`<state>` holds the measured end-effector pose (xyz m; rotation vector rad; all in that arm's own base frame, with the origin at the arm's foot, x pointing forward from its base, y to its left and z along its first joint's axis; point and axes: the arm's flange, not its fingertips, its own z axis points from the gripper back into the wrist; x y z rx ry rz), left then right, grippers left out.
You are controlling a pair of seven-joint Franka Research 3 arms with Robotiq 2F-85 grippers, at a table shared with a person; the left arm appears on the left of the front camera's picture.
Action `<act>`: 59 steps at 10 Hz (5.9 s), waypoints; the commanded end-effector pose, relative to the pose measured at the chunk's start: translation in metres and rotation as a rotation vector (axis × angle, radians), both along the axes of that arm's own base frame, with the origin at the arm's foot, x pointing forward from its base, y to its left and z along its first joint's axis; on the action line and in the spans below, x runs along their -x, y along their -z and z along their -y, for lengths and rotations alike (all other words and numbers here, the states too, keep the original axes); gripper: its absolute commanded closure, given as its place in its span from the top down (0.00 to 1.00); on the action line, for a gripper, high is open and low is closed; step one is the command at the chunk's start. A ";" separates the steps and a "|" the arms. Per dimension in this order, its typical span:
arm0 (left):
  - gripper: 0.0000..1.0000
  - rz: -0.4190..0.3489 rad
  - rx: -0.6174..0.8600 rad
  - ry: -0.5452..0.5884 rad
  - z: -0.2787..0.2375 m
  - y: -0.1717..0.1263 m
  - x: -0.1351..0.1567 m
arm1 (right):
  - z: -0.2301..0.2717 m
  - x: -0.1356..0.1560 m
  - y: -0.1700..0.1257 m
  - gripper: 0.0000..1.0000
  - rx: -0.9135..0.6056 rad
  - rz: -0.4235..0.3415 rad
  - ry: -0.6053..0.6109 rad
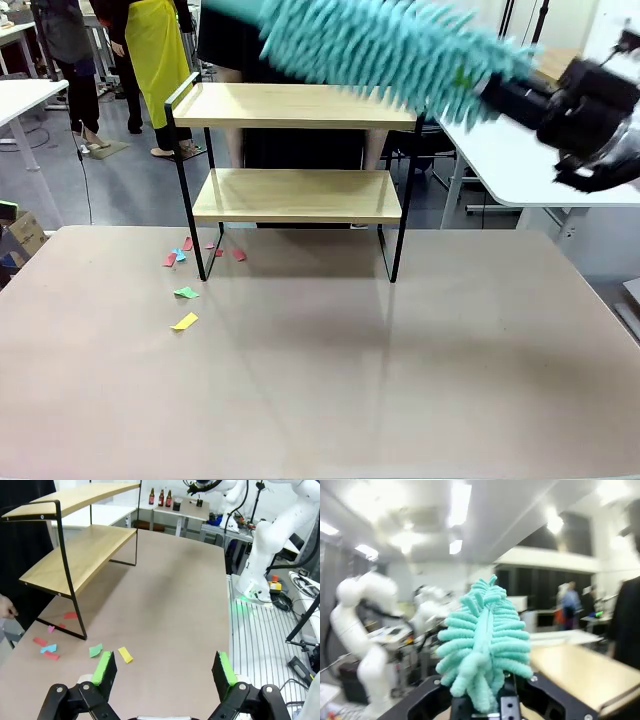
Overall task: Clean the shelf.
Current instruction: Hand the Duster back to the human.
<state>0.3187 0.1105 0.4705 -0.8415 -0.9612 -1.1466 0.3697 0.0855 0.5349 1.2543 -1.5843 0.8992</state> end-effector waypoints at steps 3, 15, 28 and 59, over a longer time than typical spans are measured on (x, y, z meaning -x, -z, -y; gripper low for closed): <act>1.00 0.019 0.027 0.000 0.003 -0.001 0.001 | 0.053 0.037 -0.003 0.15 -0.109 0.136 0.545; 1.00 0.019 0.027 0.000 0.003 -0.001 0.001 | 0.168 0.071 0.134 0.15 0.046 -0.300 1.049; 1.00 0.019 0.027 0.000 0.003 -0.001 0.001 | 0.190 -0.029 0.108 0.15 0.042 -0.377 1.020; 1.00 0.019 0.027 0.000 0.003 -0.001 0.001 | 0.371 0.034 -0.030 1.00 -0.826 -0.467 1.035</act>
